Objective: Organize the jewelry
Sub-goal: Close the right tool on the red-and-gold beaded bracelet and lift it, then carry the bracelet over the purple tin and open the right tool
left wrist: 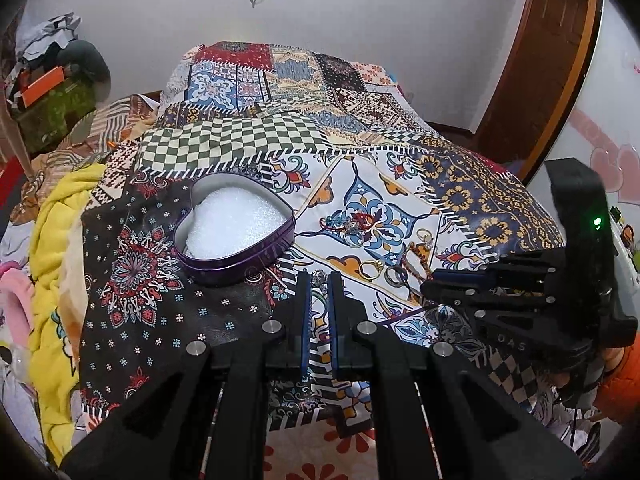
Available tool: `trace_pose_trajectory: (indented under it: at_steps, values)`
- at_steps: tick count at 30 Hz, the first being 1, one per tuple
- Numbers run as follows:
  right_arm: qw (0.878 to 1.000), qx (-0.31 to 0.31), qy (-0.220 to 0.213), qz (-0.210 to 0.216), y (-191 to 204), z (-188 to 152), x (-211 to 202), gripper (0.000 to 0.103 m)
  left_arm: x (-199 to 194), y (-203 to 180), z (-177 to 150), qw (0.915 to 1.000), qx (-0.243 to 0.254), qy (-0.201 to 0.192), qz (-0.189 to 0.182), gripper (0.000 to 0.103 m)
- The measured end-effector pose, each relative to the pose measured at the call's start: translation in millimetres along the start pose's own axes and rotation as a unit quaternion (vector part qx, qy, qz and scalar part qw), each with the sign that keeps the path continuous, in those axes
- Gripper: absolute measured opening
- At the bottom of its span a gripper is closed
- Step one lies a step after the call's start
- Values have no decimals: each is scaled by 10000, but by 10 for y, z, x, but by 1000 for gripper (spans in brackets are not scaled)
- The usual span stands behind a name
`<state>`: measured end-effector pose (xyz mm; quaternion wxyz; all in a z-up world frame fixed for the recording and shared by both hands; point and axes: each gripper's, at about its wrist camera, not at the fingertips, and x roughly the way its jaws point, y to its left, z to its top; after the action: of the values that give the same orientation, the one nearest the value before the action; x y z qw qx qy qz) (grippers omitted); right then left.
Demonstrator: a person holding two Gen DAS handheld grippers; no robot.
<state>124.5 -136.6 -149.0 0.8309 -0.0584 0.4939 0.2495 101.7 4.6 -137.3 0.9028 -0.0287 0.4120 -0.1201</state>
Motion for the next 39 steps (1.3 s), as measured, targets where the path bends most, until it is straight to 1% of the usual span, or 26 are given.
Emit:
trace_pose_trajectory:
  at_steps: [5, 10, 16, 23, 28, 32, 36, 39]
  values:
    - [9996, -31, -263, -42, 50, 100, -142, 11, -92, -37, 23, 9999, 42, -103, 59, 6]
    - [9981, -101, -599, -76, 121, 270, -306, 11, -217, -3, 92, 9994, 20, -301, 161, 6]
    - [9947, -212, -1009, 8, 245, 527, -483, 11, -361, 131, 232, 9977, -91, -588, 335, 6]
    - [9913, -271, -1275, 160, 379, 779, -516, 11, -522, 317, 398, 9941, -229, -928, 511, 6]
    - [9900, -371, -1341, 249, 484, 907, -474, 11, -584, 448, 509, 9912, -282, -1109, 662, 6]
    - [9898, -485, -1302, 316, 585, 1002, -372, 11, -589, 555, 575, 9894, -331, -1197, 754, 6]
    - [9910, -548, -1146, 413, 657, 1064, -189, 11, -522, 634, 611, 9890, -370, -1195, 788, 6]
    - [9920, -608, -1022, 436, 706, 1080, -63, 11, -431, 685, 619, 9899, -390, -1121, 772, 6]
